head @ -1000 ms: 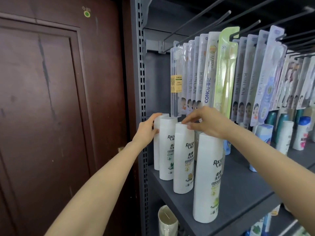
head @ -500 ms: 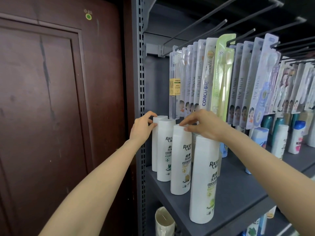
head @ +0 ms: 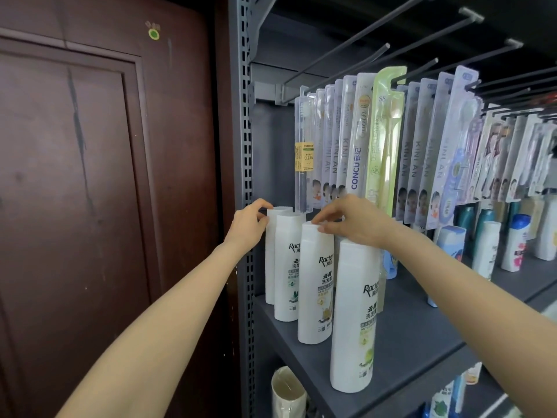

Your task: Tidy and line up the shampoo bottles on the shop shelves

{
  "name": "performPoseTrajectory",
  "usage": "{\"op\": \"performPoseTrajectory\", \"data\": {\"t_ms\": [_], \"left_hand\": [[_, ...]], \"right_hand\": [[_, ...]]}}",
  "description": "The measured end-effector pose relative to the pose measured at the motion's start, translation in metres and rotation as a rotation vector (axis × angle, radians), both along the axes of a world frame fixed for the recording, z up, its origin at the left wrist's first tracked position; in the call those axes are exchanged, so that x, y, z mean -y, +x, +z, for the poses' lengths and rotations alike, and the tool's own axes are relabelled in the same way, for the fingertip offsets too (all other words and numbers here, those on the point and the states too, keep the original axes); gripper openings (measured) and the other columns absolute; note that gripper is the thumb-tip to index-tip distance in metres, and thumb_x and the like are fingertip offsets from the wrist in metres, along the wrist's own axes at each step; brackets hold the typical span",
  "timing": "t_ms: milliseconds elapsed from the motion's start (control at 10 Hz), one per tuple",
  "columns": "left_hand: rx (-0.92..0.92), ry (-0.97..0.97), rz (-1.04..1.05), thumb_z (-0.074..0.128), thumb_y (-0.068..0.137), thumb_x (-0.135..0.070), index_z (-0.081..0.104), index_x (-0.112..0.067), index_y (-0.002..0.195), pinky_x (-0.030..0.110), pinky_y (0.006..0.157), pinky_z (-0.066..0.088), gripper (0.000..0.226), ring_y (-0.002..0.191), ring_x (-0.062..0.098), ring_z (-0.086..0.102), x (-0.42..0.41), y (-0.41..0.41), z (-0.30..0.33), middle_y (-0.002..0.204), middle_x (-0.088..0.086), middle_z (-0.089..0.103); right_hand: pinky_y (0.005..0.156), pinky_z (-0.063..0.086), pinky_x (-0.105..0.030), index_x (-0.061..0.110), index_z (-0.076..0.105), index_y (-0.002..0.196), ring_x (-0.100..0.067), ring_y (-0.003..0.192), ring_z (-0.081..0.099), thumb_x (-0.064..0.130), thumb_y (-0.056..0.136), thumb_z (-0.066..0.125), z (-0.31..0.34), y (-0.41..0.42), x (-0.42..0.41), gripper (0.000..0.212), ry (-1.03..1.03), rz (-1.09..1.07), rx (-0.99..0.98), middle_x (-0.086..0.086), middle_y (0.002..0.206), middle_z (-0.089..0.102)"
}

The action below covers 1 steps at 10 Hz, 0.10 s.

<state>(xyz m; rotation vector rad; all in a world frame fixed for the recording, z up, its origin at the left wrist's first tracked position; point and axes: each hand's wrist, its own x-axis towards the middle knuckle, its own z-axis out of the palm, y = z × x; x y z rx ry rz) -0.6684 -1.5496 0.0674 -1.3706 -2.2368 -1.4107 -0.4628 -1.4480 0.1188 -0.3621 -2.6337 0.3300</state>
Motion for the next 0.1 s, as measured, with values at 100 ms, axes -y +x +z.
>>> {"op": "performPoseTrajectory", "data": {"t_ms": [100], "left_hand": [[0.009, 0.012, 0.011, 0.044, 0.095, -0.004, 0.054, -0.011, 0.118, 0.040, 0.079, 0.054, 0.025, 0.091, 0.030, 0.062, 0.0051, 0.0030, 0.0053, 0.093, 0.012, 0.062]], "right_hand": [[0.075, 0.039, -0.014, 0.019, 0.068, 0.112, -0.005, 0.090, 0.054, 0.025, 0.090, 0.061, 0.0041, 0.0028, 0.0037, 0.024, -0.010, -0.001, 0.009, 0.001, 0.112, 0.067]]}}
